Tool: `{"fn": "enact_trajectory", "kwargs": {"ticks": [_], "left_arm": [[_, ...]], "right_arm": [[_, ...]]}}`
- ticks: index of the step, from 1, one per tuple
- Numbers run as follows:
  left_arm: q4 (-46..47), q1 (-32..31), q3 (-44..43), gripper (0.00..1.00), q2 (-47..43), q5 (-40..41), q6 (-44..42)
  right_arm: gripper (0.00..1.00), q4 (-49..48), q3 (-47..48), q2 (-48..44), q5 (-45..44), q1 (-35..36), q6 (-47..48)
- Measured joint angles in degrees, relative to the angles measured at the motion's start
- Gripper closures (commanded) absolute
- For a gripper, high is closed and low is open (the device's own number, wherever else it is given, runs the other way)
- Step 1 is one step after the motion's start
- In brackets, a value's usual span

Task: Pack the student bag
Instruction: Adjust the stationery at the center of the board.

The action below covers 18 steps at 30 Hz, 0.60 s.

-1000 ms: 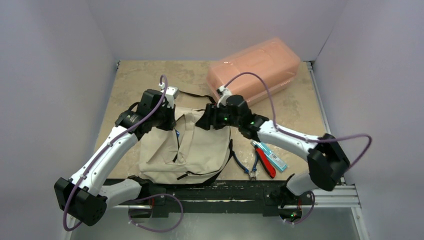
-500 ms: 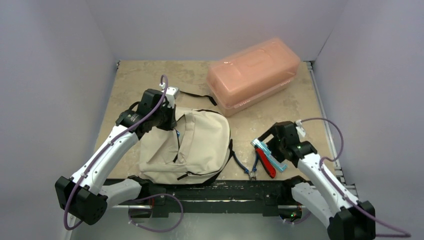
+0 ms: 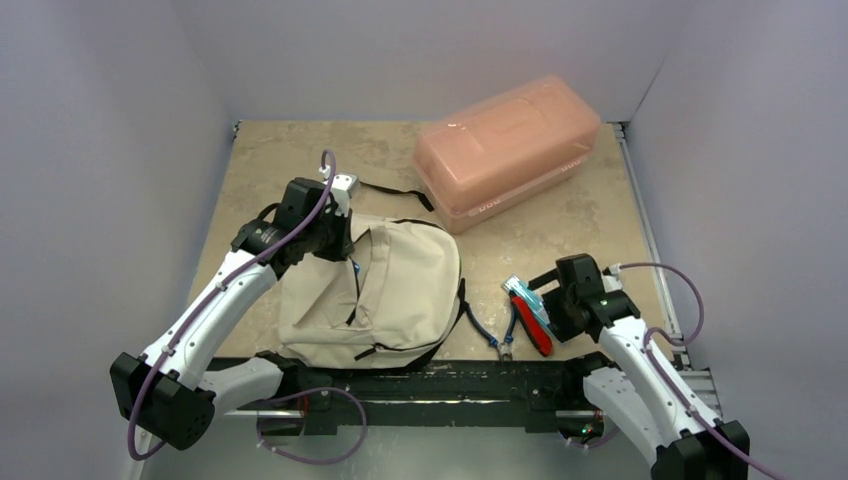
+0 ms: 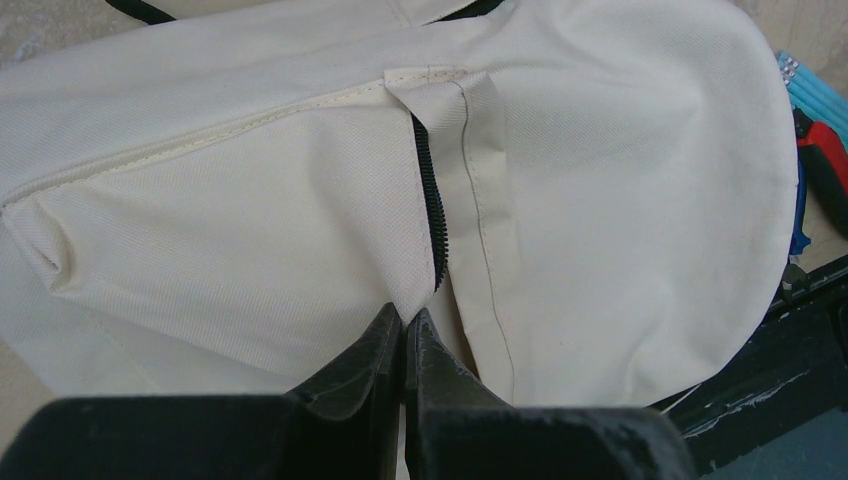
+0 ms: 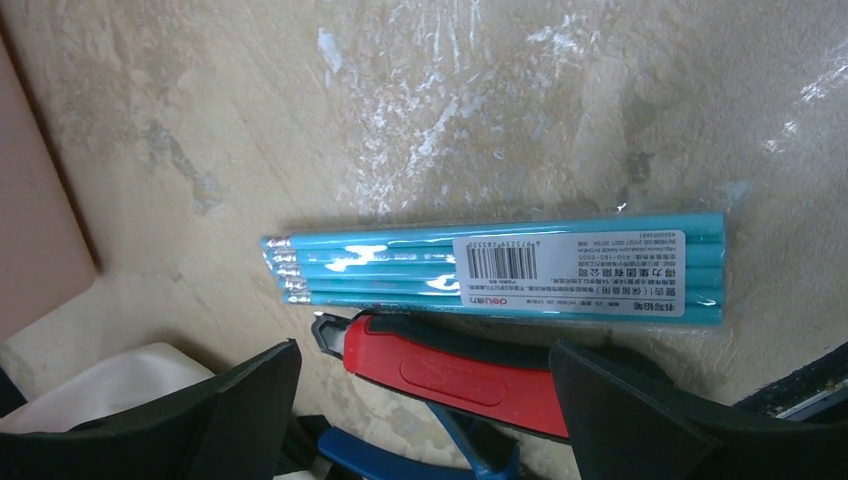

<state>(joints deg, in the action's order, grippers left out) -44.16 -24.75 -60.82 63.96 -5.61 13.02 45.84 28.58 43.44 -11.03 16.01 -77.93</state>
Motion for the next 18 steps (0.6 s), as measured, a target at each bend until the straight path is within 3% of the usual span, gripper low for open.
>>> {"fn": "enact_trajectory", "kwargs": {"ticks": [11,18], "left_arm": [[0.0,0.0,0.0,1.0,0.0,0.0,0.0],[0.0,0.0,0.0,1.0,0.0,0.0,0.0]], "right_arm": [[0.01,-8.66,-4.94,5.18,-0.07,-2.43,-1.03],[0.01,-23.21,-0.24,19.71,-2.82,-7.06,6.56]]}}
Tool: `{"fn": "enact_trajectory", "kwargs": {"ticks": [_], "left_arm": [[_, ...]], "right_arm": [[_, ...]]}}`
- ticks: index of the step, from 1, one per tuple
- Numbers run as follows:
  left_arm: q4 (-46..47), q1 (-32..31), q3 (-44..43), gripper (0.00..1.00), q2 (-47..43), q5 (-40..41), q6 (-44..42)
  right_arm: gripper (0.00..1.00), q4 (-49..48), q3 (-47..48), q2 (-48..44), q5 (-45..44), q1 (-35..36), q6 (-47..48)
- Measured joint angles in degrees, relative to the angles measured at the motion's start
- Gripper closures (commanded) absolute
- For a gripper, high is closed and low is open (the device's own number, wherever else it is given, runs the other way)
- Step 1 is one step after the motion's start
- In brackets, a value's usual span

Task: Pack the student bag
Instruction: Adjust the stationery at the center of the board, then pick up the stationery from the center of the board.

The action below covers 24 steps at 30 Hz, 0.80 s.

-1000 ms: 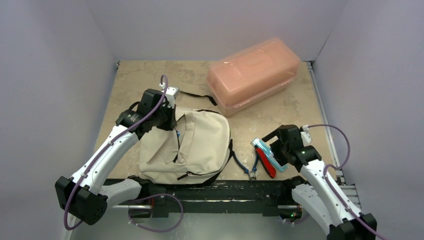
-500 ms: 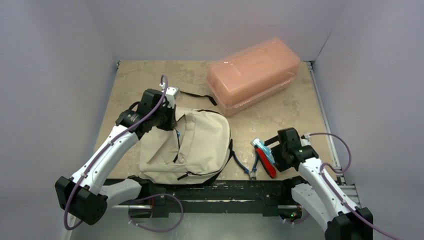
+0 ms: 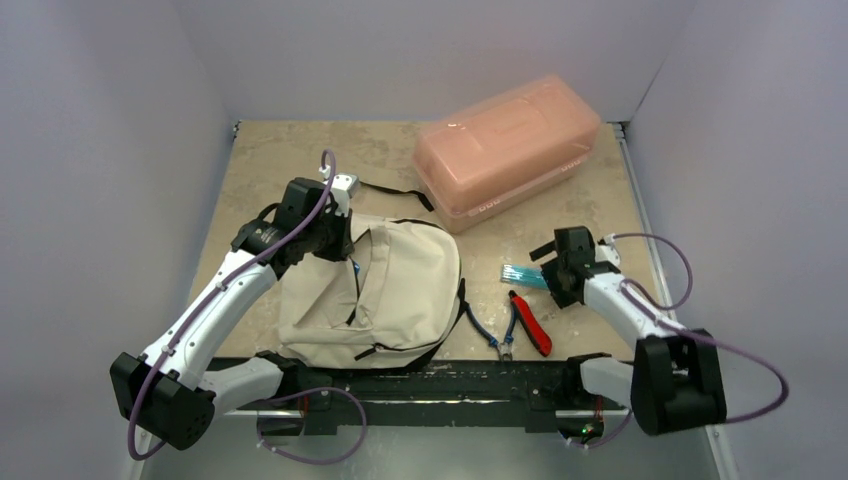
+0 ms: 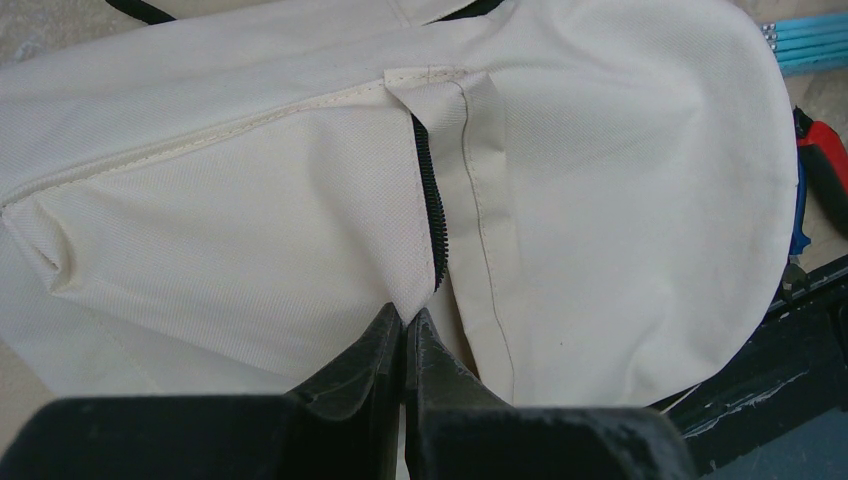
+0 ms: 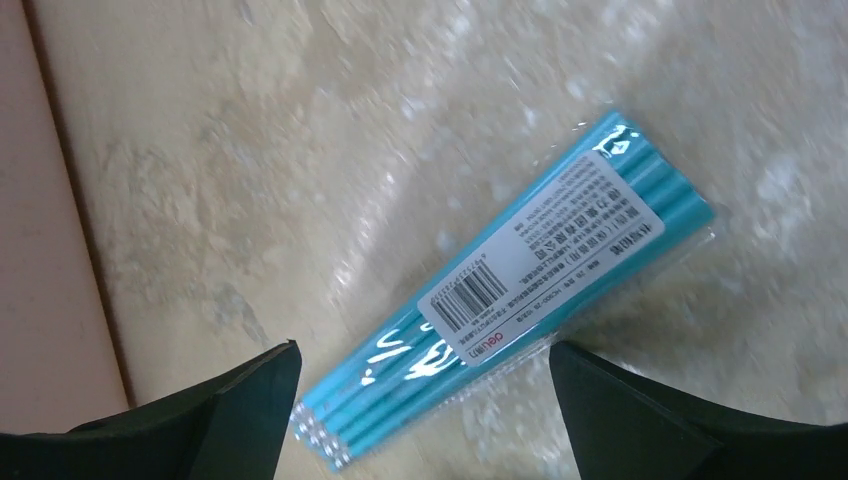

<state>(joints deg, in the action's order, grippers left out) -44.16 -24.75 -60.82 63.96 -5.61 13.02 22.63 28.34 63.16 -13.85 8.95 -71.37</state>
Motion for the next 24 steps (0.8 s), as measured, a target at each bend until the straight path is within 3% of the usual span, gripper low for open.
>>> {"fn": "enact_trajectory", "kwargs": {"ticks": [6,10,14,24], "left_arm": [[-0.02,0.0,0.0,1.0,0.0,0.02,-0.02],[-0.02,0.0,0.0,1.0,0.0,0.02,-0.02],[0.0,0.0,0.0,1.0,0.0,-0.13,0.0],[-0.02,0.0,0.0,1.0,0.0,-0.24,0.0]], "right_arm": [[0.01,-3.54,14.47,17.7,-4.37,-2.36,10.16],[0.01,-3.63,18.16,19.23,-4.68,-2.78,12.52],[0.01,2.32,21.97,22.29,-4.5,-3.48,11.91],[0.14,10.95,30.6,34.51,-4.63,-5.29,9.22]]}}
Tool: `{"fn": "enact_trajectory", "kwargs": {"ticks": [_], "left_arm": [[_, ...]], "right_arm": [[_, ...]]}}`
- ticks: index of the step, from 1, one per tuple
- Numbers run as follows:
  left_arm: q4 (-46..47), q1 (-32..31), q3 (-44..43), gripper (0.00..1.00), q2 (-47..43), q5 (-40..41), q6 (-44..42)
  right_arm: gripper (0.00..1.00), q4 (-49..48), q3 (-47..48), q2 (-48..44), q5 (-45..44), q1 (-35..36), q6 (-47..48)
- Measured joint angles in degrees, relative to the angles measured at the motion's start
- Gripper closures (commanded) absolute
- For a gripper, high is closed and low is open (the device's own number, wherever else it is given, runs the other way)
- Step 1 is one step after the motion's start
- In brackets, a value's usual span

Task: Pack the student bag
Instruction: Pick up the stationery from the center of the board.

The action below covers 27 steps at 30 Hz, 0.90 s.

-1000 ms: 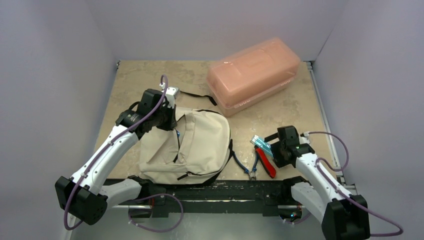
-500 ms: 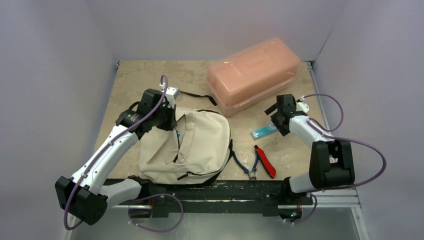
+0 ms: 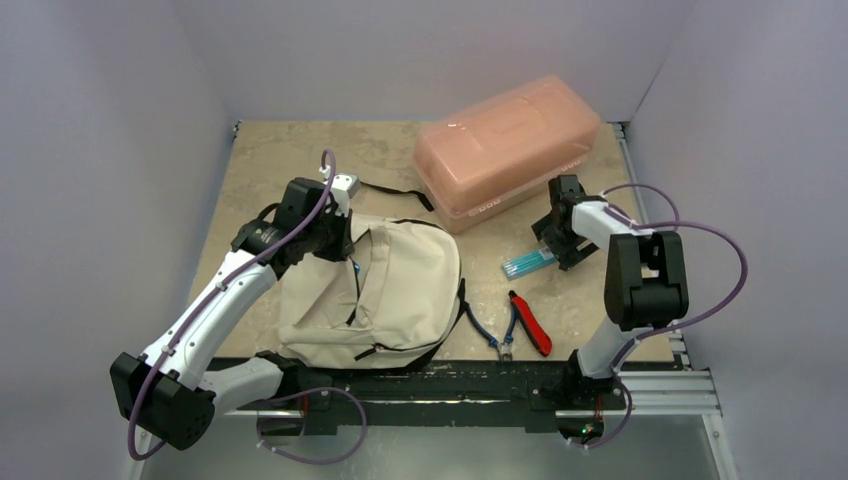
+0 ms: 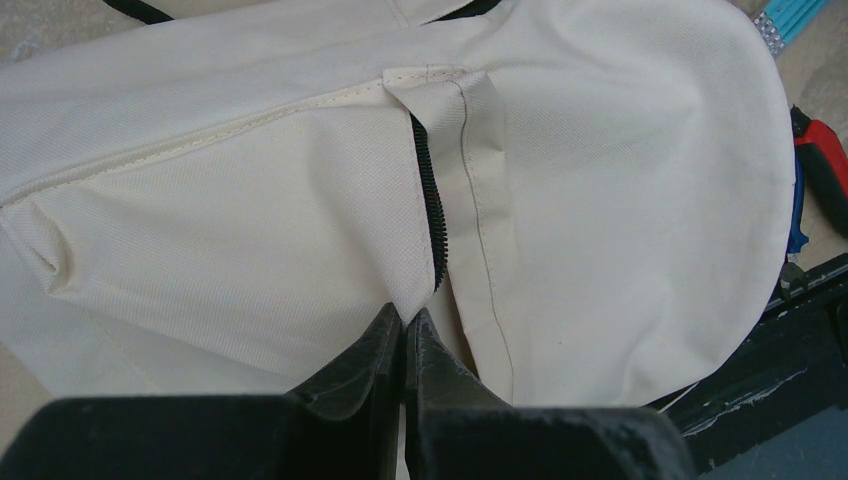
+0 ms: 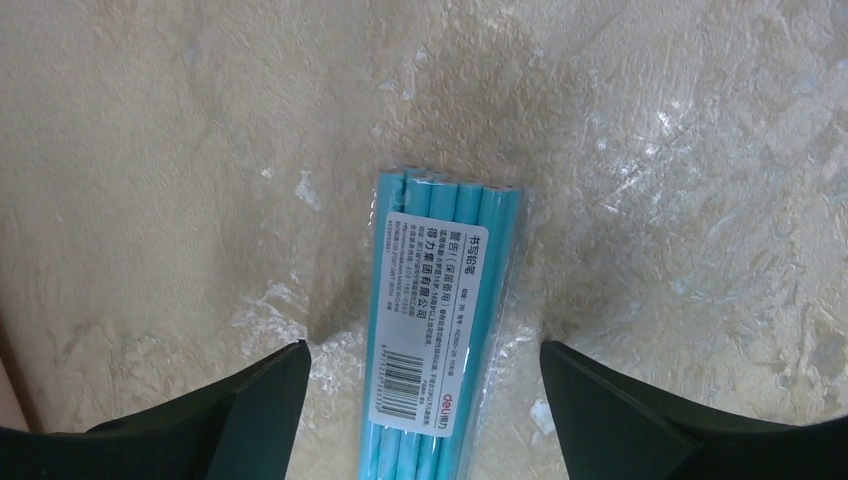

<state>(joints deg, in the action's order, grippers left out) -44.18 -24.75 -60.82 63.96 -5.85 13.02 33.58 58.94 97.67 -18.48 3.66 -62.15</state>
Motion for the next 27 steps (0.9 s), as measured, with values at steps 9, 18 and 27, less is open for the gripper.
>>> {"fn": "enact_trajectory", "kwargs": {"ticks": [9,18,27], "left_arm": [[0.02,0.28,0.0,1.0,0.0,-0.28,0.0],[0.0,0.37,0.0,1.0,0.02,-0.42,0.0],[0.02,0.37,0.0,1.0,0.15,-0.39,0.0]], "right_arm": [[0.32,1.38,0.26,0.5,-0.5,-0.24,-2.12],[0.53,2.01,-0.2,0.2,-1.62,-0.24,-2.75],[0.69,1.53,-1.97,-2.45,-1.68,-0.31,-3.34]]}}
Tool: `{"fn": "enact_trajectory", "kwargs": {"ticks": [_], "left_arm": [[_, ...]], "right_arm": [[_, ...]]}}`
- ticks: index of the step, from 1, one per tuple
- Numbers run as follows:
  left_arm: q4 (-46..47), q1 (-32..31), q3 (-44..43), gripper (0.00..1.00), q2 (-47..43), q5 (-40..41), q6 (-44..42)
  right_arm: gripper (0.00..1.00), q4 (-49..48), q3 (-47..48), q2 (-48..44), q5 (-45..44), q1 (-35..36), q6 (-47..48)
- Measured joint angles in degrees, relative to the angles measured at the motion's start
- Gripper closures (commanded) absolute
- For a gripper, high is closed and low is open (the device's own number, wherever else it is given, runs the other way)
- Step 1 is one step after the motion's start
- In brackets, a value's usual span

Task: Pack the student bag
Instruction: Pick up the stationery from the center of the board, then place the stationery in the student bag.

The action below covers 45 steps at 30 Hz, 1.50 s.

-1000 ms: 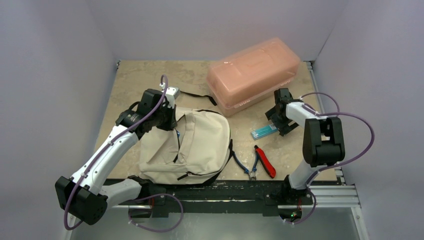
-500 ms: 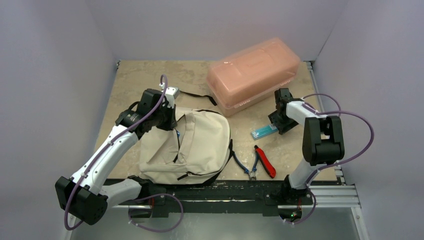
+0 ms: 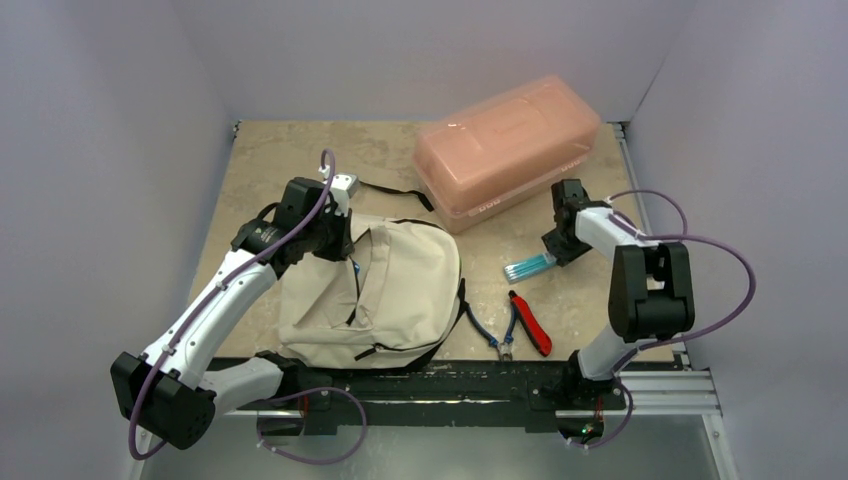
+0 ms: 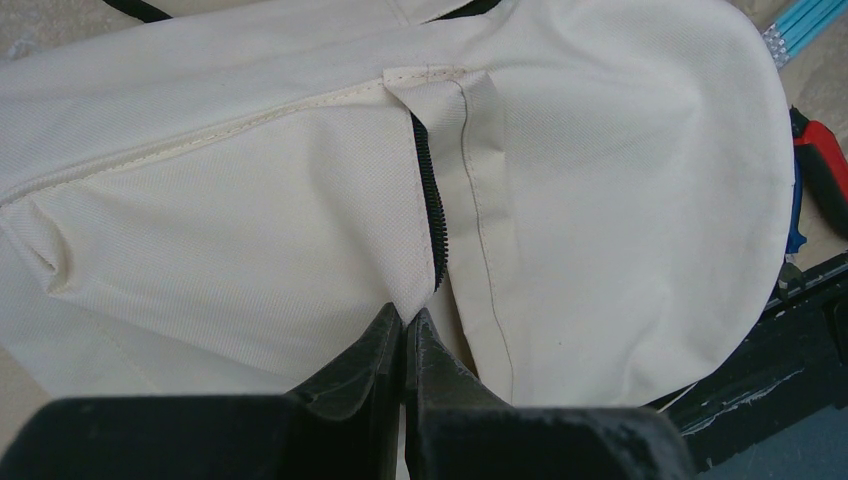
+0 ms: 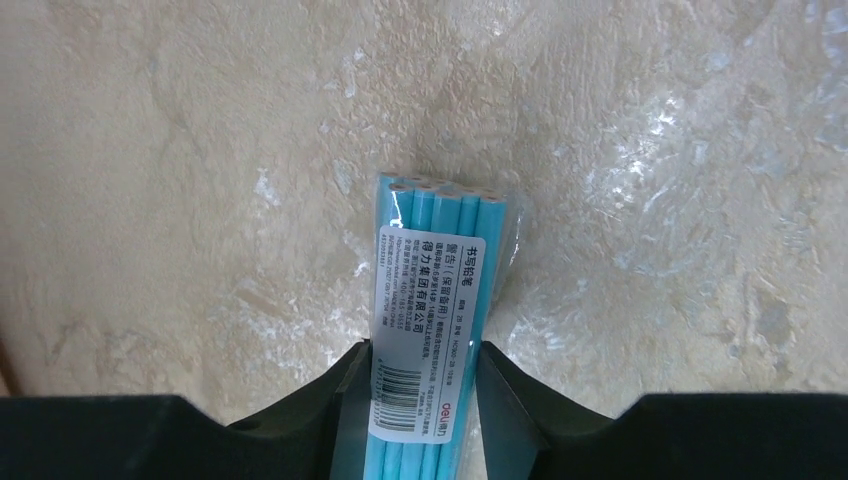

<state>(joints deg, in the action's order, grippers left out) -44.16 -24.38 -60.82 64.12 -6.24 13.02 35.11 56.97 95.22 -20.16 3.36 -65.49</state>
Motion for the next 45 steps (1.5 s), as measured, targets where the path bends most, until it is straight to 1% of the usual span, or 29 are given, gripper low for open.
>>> {"fn": "enact_trajectory", "kwargs": {"ticks": [2,3,5,10,12,17,21,22,24,25,28,30,33,38,41,45], "left_arm": [[0.0,0.0,0.0,1.0,0.02,0.02,0.0],[0.0,0.0,0.0,1.0,0.04,0.02,0.0],[0.0,0.0,0.0,1.0,0.04,0.02,0.0],[0.02,0.0,0.0,1.0,0.09,0.02,0.0],[0.04,0.0,0.0,1.0,0.17,0.02,0.0],[0.2,0.02,0.0,1.0,0.52,0.02,0.0],[0.24,0.22,0.0,1.0,0.55,0.02,0.02],[0.24,0.26,0.0,1.0,0.55,0.02,0.04],[0.26,0.37,0.0,1.0,0.55,0.04,0.09],[0.26,0.37,0.0,1.0,0.55,0.04,0.11],[0.33,0.37,0.0,1.0,0.42,0.07,0.37],[0.33,0.37,0.0,1.0,0.22,0.31,0.61],[0.37,0.39,0.09,1.0,-0.07,0.59,1.03],[0.61,0.39,0.42,1.0,-0.39,0.83,1.38],[0.79,0.39,0.55,1.0,-0.63,1.05,1.38],[0.87,0.55,0.57,1.0,-0.66,1.09,1.4]], "right_arm": [[0.79,0.09,-0.59,-1.97,-0.35,0.0,0.87],[0.83,0.02,-0.79,-2.91,-0.42,0.0,1.46],[0.86,-0.22,-1.38,-5.62,-0.5,0.02,3.54],[1.0,-2.84,-4.55,-15.15,-0.48,1.77,11.02],[1.0,-4.35,-5.64,-18.88,-0.33,4.44,14.23],[1.0,-7.67,-5.44,-26.32,0.7,18.62,19.93],[1.0,-10.88,-3.78,-29.07,1.4,30.6,21.66],[1.0,-13.09,-3.39,-29.77,1.53,34.56,22.21],[1.0,-18.18,-3.06,-30.38,2.21,38.84,22.97],[1.0,-19.82,-2.97,-30.36,2.75,41.22,23.04],[1.0,-30.67,-2.95,-28.24,3.56,44.7,22.62],[1.0,-38.66,-2.4,-24.39,2.71,46.38,22.05],[1.0,-46.45,-0.35,-17.0,-1.88,48.39,19.28],[1.0,-53.05,1.14,-6.75,-8.35,49.35,12.44],[0.94,-54.4,3.13,-1.77,-10.4,49.99,8.92],[0.87,-55.84,3.89,0.39,-11.26,53.16,6.49]]}}
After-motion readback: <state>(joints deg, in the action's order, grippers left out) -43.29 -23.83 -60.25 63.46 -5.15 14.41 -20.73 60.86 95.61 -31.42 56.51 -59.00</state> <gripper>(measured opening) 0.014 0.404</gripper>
